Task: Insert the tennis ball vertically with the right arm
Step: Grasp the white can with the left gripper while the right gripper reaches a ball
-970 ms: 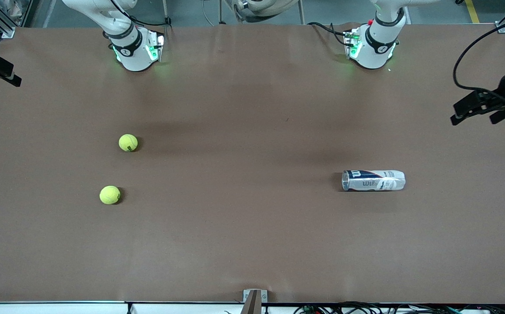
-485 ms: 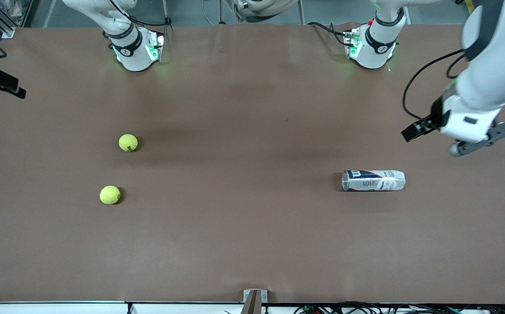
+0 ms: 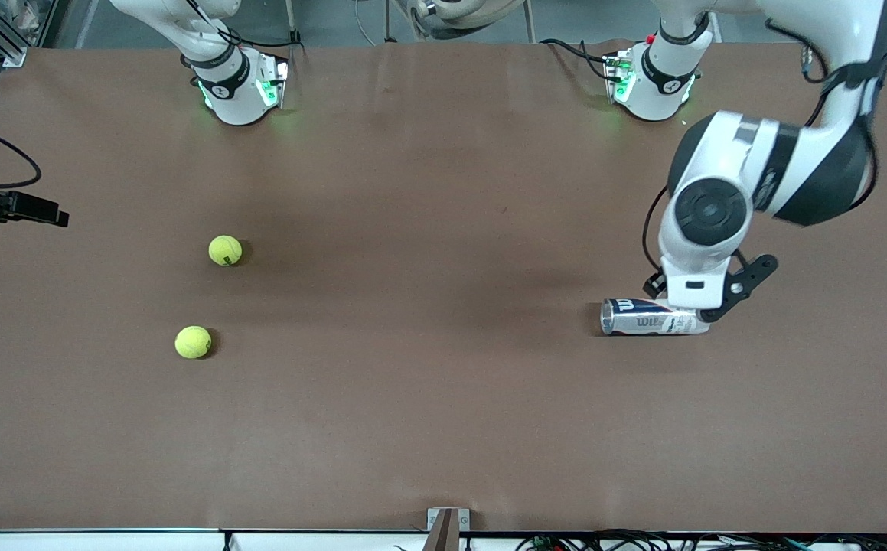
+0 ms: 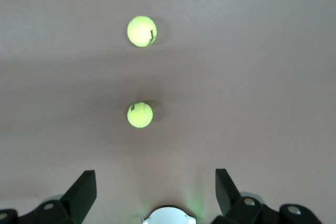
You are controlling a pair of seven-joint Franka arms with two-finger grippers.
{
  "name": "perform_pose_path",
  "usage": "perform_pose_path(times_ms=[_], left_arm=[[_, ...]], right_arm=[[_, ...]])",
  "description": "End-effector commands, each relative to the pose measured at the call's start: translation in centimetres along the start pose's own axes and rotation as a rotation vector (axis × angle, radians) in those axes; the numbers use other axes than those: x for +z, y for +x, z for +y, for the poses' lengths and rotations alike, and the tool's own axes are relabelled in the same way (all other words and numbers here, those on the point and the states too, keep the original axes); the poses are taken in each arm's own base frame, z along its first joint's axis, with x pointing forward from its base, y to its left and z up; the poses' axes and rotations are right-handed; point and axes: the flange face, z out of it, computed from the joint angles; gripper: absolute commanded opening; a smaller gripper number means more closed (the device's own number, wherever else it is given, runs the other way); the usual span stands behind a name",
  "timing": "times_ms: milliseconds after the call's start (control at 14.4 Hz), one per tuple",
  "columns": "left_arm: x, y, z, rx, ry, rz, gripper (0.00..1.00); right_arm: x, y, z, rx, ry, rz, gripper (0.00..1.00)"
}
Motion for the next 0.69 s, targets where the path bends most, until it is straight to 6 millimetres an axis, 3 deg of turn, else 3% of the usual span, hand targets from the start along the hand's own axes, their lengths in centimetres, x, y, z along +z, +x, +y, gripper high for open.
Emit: perform_pose_path(times_ms=[0,208,624], left_arm=[[2.7,0.0,1.4,-0.1,0.02,0.063,1.0],[5.1,0.2,1.1,-0.299,0.037,0.068,1.0],[8.9,3.7,0.5,-0.652,-0.108,0.079,1.0]], right_arm=[[1.0,-0.6,-0.5,0.032,-0.007,-0.021,1.0],[3.1,-1.3,-0.9,0.113,0.008,-0.003,1.0],[12.0,-3.1,-1.9,0.126,0.053,0.056,1.0]])
